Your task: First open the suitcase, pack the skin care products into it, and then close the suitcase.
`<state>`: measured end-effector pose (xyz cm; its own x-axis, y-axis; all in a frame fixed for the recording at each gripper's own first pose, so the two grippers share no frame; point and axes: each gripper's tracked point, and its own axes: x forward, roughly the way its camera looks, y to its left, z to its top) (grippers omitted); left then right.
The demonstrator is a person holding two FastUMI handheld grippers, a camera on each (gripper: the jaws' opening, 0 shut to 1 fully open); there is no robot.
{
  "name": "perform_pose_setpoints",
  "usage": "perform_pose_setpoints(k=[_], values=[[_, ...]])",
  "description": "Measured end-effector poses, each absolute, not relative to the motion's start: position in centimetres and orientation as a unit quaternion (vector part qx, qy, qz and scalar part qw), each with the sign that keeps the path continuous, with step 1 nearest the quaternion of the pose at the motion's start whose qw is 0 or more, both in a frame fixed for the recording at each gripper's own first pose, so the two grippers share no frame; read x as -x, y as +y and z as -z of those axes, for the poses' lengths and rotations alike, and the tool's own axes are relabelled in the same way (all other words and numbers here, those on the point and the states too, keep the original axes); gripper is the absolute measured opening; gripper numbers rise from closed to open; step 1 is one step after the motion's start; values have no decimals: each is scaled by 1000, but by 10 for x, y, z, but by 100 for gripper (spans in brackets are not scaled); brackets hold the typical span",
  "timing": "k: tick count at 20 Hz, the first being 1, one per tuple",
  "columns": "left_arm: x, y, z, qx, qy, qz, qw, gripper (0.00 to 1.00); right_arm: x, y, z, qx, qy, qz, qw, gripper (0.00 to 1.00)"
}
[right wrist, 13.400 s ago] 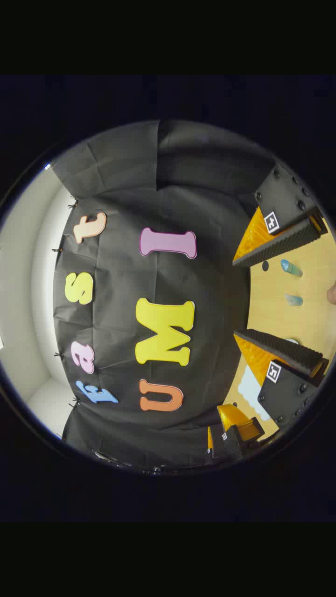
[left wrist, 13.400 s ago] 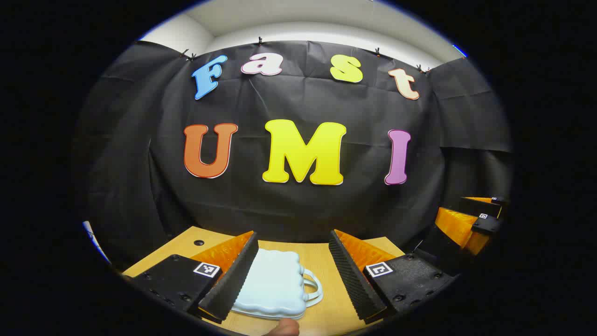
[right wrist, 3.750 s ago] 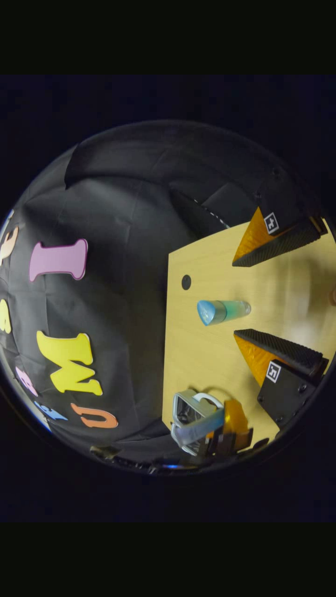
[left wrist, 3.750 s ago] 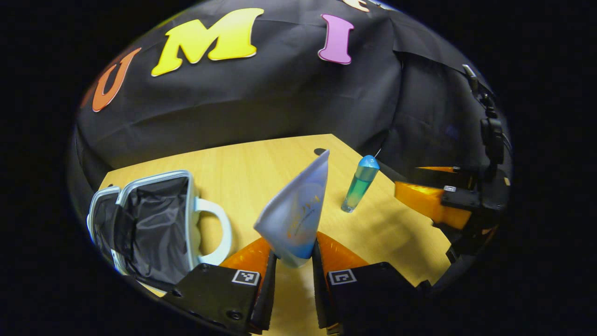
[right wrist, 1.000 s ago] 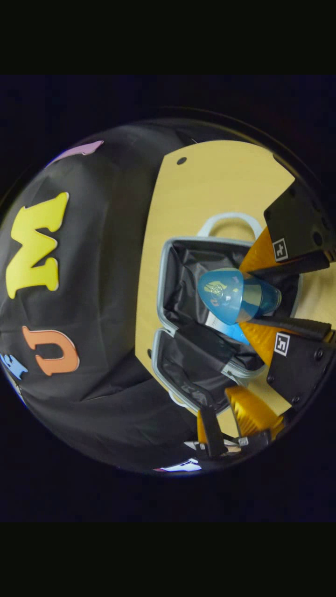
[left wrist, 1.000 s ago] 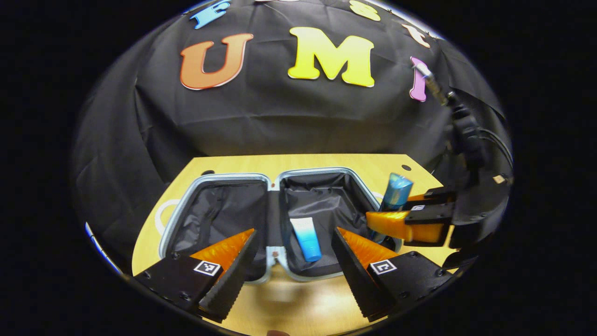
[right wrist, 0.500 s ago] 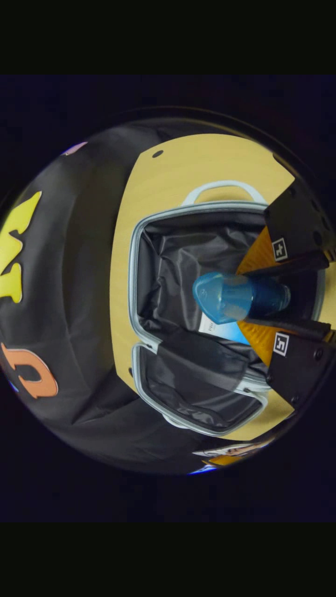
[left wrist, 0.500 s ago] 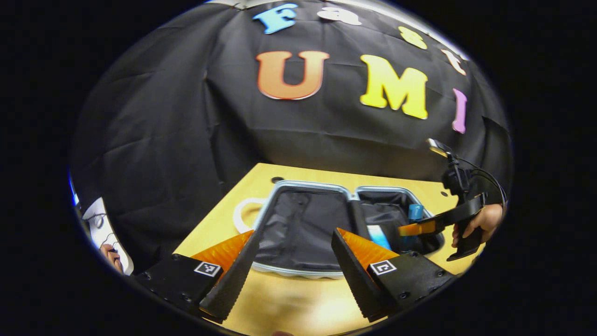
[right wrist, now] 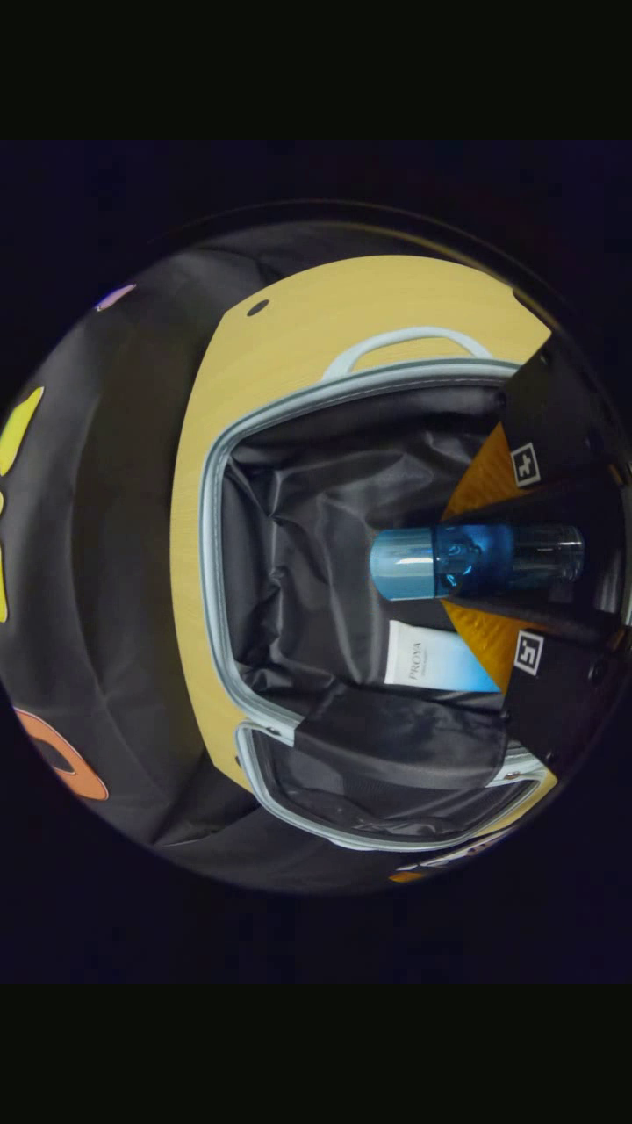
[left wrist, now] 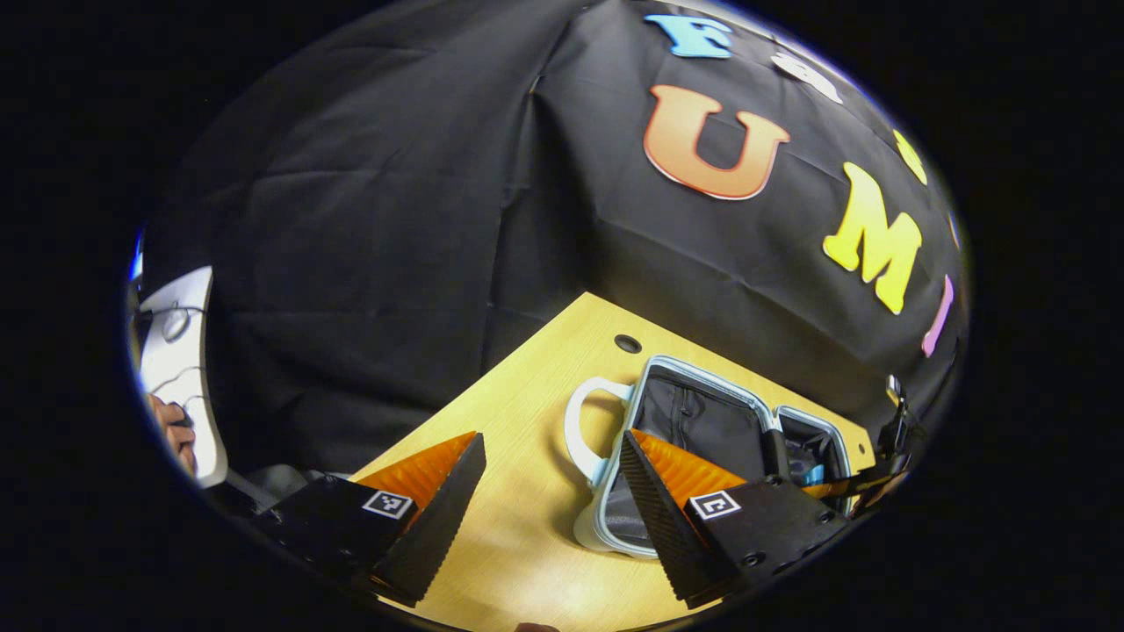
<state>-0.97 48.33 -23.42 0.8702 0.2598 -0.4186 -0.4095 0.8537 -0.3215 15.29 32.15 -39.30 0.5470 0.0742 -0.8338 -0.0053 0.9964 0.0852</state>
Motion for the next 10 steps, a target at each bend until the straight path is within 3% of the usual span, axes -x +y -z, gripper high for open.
perform_pose_setpoints(k=[5,8,10], values=[[-8,479,247,309,178,-147,923,98,-155,320,357,-52,447,-34,892,51],[-27,476,258,359,175,-125,908,98,-145,322,300,-47,395,-79,914,77],[-37,472,275,397,182,-113,893,97,-134,317,255,-35,348,-105,931,77]])
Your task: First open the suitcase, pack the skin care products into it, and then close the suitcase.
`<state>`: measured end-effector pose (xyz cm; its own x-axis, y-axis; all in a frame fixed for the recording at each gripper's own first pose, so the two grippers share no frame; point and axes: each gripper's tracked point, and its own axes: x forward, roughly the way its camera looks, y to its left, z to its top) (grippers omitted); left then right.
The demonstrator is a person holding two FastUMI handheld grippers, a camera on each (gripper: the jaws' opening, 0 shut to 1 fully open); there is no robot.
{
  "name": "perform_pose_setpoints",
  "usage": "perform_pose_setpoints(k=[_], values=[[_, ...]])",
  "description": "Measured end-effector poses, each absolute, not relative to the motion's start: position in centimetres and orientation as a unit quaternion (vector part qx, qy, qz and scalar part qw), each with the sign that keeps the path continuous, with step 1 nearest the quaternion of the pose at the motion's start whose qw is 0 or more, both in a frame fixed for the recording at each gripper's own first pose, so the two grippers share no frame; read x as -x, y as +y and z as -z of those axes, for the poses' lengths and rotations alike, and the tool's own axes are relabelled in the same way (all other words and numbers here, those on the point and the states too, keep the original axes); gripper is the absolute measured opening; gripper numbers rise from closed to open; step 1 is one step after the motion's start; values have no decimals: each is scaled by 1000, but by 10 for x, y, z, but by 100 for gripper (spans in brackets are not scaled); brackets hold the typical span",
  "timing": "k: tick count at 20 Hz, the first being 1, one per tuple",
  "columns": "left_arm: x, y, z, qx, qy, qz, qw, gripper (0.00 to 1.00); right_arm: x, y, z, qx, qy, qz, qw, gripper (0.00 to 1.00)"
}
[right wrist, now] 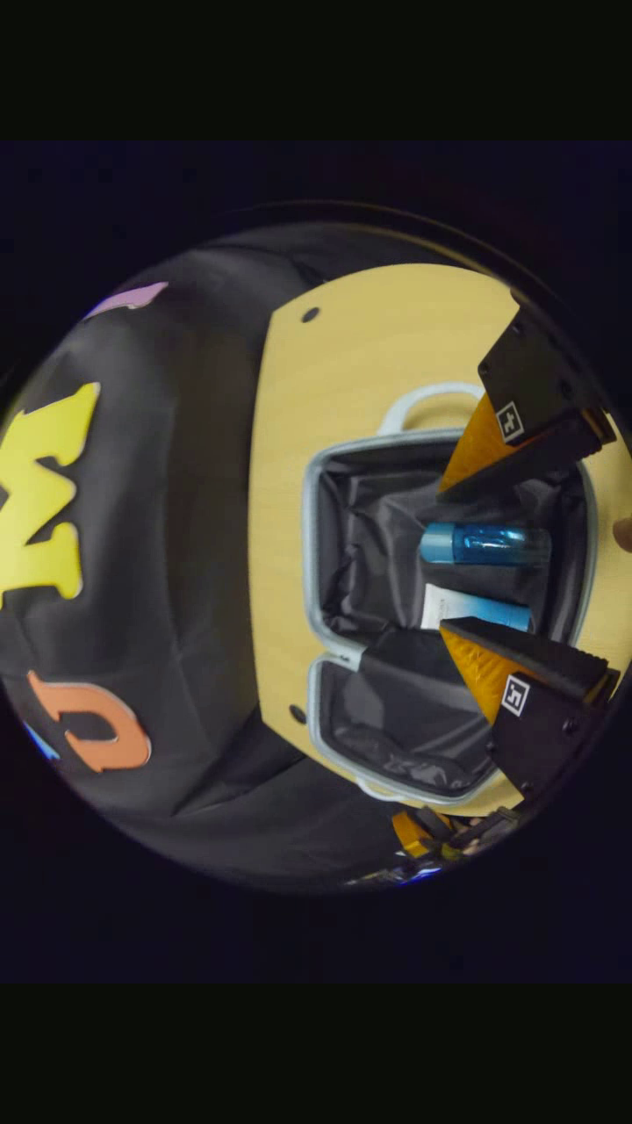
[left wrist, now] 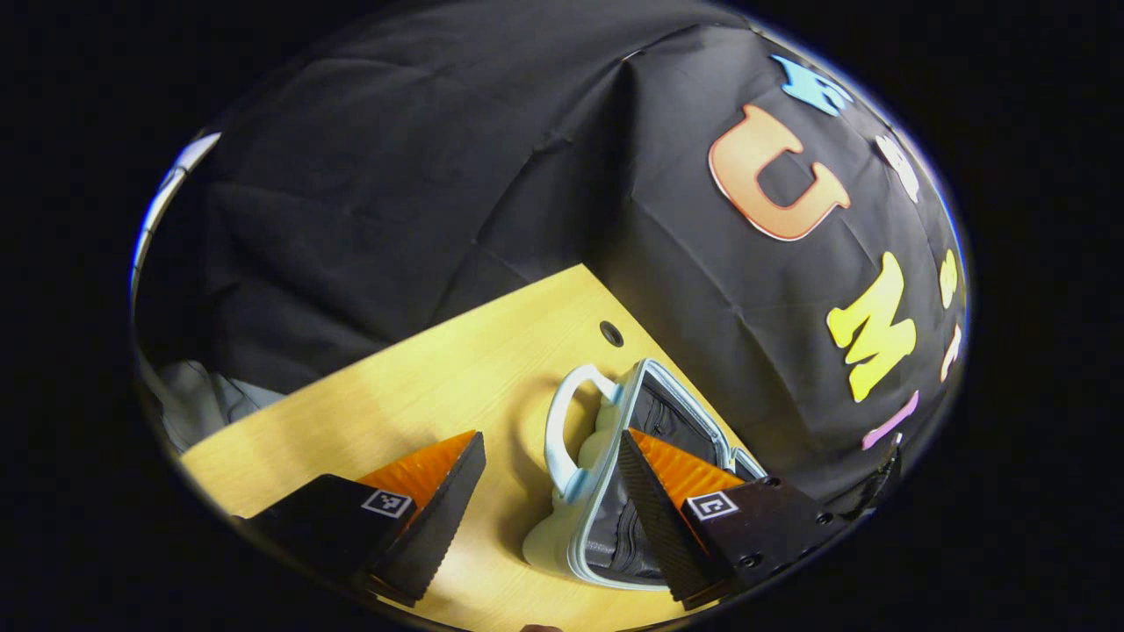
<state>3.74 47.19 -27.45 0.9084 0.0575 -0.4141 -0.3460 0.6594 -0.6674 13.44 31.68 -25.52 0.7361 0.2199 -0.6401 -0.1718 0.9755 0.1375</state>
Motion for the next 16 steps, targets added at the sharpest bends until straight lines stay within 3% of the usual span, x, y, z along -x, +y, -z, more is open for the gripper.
perform_pose_setpoints(k=[4,5,6,7,8,12,15,16], values=[[-49,476,292,440,187,-116,870,96,-102,284,171,-11,269,-119,956,77],[-52,480,297,436,191,-117,871,87,-92,270,154,-7,261,-108,959,77],[-54,480,300,436,194,-119,871,94,-82,253,135,-8,245,-97,965,78],[-58,477,299,445,194,-112,867,87,-74,237,114,-7,226,-83,971,79],[-61,472,299,453,192,-106,864,72,-65,217,96,-1,205,-67,977,79],[-72,458,302,469,194,-86,857,50,-28,162,49,16,162,-15,986,80],[-80,457,300,476,188,-88,855,20,-17,136,38,21,146,10,989,80],[-81,456,300,477,184,-88,855,19,-15,131,36,26,140,14,990,80]])
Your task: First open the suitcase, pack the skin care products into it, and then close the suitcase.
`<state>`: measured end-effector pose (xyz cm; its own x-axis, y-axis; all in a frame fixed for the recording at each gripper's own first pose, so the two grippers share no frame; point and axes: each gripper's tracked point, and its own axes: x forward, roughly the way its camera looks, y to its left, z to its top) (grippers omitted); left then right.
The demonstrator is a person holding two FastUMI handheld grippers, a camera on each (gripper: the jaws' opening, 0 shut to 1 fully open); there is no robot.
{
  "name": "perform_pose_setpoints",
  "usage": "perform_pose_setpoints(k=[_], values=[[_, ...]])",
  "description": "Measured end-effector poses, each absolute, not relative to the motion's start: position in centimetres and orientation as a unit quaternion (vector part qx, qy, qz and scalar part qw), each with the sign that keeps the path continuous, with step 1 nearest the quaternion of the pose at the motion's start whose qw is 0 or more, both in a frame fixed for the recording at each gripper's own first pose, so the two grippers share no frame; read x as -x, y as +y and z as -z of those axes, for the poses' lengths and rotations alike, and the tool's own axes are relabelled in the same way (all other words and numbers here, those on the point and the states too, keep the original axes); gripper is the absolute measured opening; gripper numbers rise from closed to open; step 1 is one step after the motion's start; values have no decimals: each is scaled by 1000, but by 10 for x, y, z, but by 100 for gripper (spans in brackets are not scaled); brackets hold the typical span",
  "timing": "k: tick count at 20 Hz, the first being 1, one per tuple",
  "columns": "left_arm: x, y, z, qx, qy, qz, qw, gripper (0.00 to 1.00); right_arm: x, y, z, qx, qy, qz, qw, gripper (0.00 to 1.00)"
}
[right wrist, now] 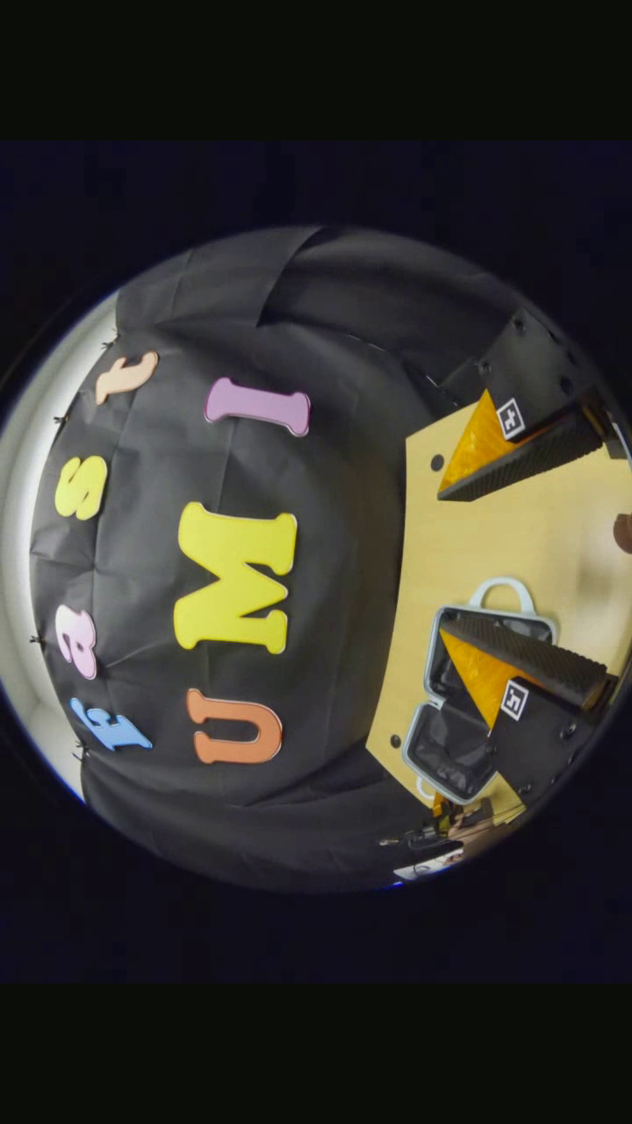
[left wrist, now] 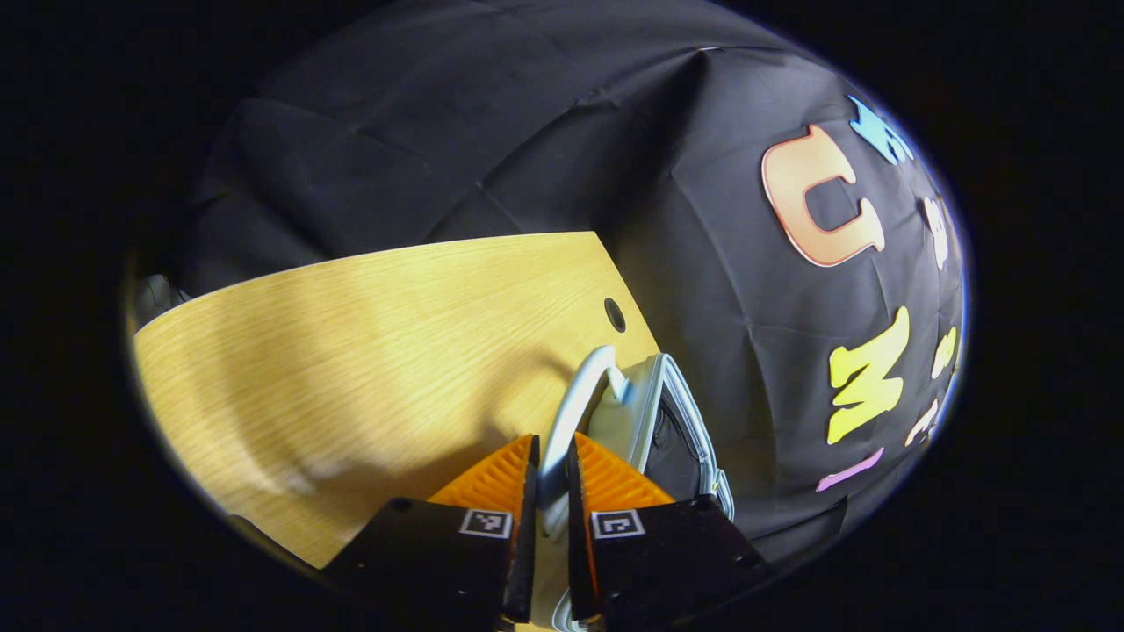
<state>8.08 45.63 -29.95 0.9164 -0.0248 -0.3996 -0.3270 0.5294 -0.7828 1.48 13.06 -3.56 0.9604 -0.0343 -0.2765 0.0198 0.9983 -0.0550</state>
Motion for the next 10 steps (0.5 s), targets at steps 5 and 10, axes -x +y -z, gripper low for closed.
perform_pose_setpoints(k=[5,10], values=[[-76,454,275,453,171,-93,870,6,-8,107,12,27,99,16,995,79],[-68,440,199,384,143,-97,907,3,-9,86,5,10,81,-6,997,80]])
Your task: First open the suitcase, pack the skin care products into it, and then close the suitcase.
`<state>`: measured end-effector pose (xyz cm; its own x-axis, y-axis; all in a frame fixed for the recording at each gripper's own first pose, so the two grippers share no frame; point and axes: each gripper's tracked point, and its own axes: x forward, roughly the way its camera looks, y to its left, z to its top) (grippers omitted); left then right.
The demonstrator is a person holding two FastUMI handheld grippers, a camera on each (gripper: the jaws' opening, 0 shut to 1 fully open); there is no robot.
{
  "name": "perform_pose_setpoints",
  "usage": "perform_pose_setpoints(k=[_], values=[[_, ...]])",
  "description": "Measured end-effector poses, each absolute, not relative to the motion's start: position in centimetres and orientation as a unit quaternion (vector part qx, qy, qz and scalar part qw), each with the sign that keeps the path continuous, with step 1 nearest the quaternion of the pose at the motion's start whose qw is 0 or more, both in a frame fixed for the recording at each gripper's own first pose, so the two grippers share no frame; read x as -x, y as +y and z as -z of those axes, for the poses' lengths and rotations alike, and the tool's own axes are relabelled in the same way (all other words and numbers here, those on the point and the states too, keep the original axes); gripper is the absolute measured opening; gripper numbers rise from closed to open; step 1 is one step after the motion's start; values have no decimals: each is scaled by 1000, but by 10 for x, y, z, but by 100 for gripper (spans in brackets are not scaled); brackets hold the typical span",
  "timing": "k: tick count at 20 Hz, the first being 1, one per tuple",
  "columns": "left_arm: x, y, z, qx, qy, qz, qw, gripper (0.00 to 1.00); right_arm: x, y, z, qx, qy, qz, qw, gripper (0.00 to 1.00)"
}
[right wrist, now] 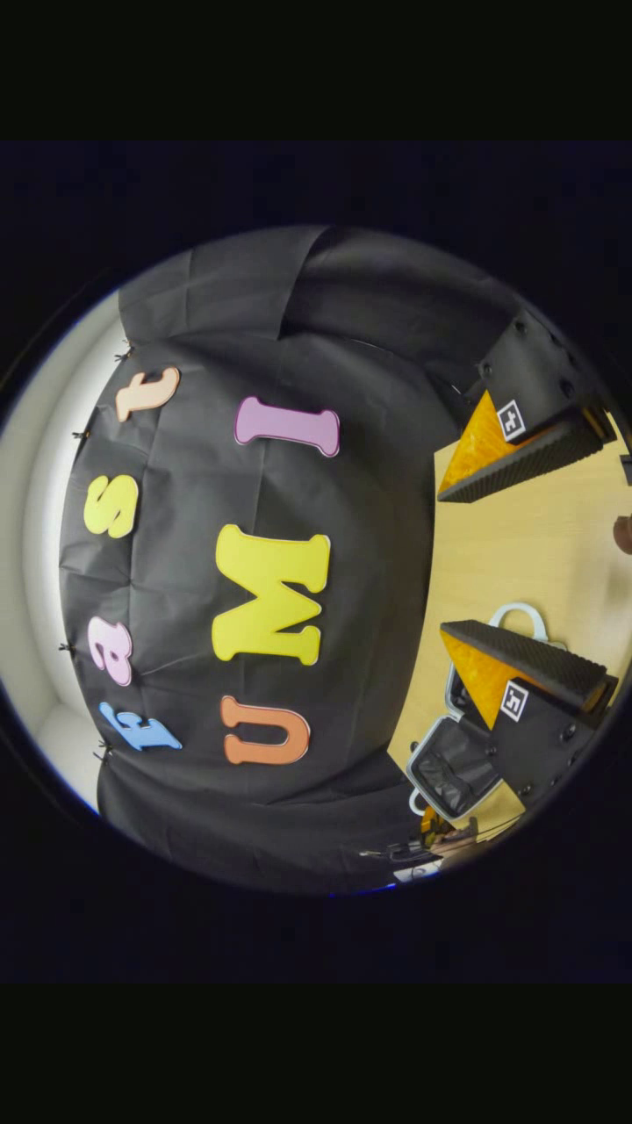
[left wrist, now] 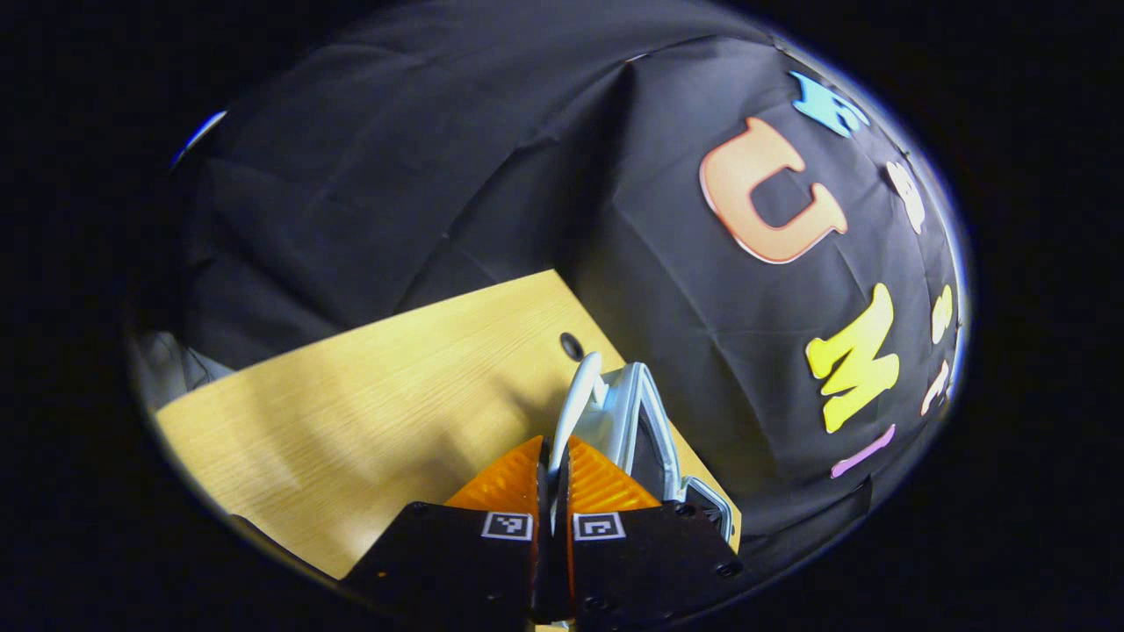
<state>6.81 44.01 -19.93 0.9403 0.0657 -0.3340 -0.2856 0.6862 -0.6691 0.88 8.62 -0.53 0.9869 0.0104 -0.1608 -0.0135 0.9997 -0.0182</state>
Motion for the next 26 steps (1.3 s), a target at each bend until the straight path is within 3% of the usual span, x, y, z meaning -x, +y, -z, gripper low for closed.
perform_pose_setpoints(k=[7,13,20,26], values=[[-71,359,92,233,99,-88,963,3,5,27,-19,-28,40,-24,999,80],[-70,256,49,117,74,-84,987,3,13,-19,-17,-38,35,-42,998,80],[-71,128,64,54,63,-65,994,3,17,-58,-10,-17,30,-64,997,80],[-87,36,125,-12,98,-50,994,3,17,-80,13,3,57,-79,995,80]])
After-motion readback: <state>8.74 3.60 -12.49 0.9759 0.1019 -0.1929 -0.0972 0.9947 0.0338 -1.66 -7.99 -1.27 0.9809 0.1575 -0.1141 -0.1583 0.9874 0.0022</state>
